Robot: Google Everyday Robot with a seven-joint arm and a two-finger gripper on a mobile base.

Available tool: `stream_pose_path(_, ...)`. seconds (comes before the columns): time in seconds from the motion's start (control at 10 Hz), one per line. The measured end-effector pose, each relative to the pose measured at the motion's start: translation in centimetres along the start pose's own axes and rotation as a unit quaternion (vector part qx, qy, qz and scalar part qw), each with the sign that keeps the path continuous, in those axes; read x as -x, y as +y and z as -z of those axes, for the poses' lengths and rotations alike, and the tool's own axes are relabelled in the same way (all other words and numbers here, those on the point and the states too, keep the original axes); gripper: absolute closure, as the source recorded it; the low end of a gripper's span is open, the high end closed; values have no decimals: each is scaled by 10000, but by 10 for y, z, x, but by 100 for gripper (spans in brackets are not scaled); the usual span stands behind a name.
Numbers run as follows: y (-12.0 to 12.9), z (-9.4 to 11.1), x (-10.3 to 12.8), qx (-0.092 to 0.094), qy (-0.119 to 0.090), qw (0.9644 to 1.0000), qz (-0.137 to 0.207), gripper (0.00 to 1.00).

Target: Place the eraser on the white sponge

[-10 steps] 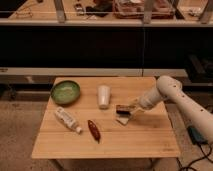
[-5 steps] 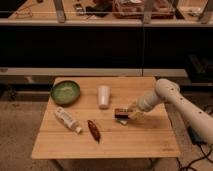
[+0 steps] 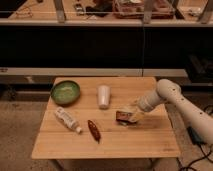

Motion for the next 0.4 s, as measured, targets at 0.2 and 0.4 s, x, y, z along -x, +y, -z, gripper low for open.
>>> stream_pose_path(0.2,17,11,-9,100,230,9995,-168,20)
stream_pose_path(0.4,43,37,-2,270,370,9982,-388,20)
